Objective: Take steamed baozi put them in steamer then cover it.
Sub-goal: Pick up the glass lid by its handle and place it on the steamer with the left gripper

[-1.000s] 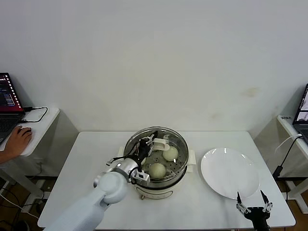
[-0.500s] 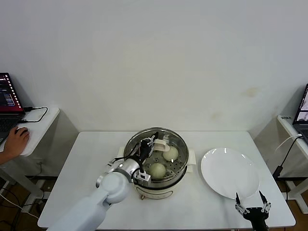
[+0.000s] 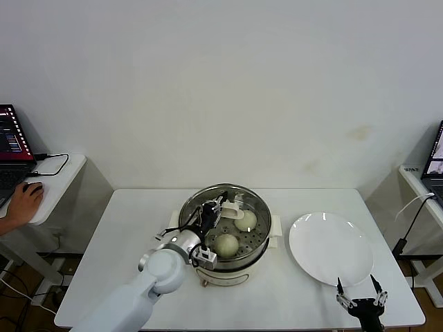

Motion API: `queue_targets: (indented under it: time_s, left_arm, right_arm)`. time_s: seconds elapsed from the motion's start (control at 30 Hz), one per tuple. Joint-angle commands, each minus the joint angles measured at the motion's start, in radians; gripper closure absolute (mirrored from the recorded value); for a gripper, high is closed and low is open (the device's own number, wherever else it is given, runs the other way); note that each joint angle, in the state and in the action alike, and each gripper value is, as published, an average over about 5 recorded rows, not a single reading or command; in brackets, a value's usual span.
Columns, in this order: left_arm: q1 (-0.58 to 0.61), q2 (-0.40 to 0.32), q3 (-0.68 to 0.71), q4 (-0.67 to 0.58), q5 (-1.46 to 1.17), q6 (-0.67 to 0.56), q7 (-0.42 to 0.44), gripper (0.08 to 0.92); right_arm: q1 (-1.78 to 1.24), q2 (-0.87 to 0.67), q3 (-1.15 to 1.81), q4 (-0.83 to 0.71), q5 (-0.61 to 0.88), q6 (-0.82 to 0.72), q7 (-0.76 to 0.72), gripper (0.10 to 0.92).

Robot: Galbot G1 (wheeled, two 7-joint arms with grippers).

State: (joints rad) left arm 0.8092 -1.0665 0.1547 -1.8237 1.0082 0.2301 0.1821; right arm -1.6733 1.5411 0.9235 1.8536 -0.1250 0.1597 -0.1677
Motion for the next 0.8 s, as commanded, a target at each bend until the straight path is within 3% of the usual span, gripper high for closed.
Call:
queue_targets:
  time_s: [0.03,0.8]
  left_arm:
    - [-0.001,-0.001,0.000,0.002,0.001,0.001,0.003,0.845]
    - [0.017,0.004,-0.014,-0.020,-0.003,0.000,0.007,0.845]
  right_arm:
    - [0.000,0.000,-0.001,0.000,-0.002,0.000,-0.001,0.203]
    - [0.000,0.003,-0.009,-0.002,-0.016,0.000,-0.003,0.203]
